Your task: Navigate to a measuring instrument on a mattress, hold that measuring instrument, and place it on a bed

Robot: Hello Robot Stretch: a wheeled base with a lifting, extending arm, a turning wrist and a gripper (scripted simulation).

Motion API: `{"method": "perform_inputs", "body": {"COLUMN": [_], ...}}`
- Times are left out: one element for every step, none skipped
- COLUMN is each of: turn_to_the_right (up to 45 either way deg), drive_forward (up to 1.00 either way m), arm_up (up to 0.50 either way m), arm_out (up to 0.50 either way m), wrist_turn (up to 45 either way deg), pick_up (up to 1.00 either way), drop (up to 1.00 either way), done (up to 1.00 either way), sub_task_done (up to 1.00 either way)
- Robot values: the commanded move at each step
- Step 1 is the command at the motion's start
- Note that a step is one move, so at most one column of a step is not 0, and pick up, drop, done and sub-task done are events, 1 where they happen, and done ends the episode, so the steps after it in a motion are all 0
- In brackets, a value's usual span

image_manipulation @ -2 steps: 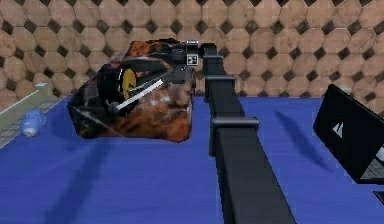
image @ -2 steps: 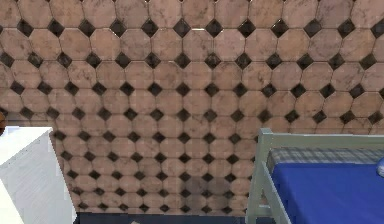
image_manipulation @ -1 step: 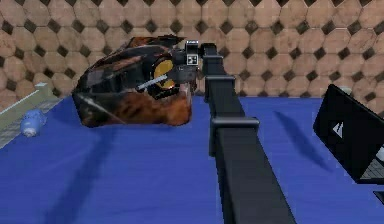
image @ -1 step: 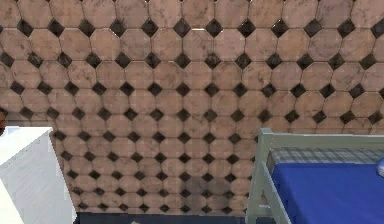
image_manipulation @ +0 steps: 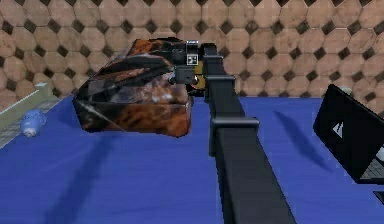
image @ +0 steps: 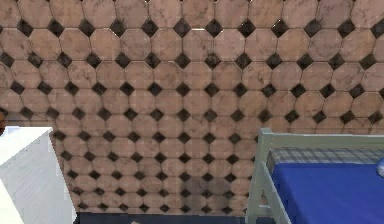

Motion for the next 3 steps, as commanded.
{"method": "perform_inputs", "body": {"turn_to_the_right": [0.0,0.0,0.0], "drive_forward": [0.00,0.00,0.00], "arm_up": [-0.02,-0.32,0.00], "arm_out": [0.00,0.00,0.00], "wrist_turn": [0.0,0.0,0.0], "pick_up": [0.00,0.00,0.00], "drop": [0.00,0.00,1.00], "done": [0.00,0.00,0.00], "sub_task_done": [0.00,0.00,0.00]}}
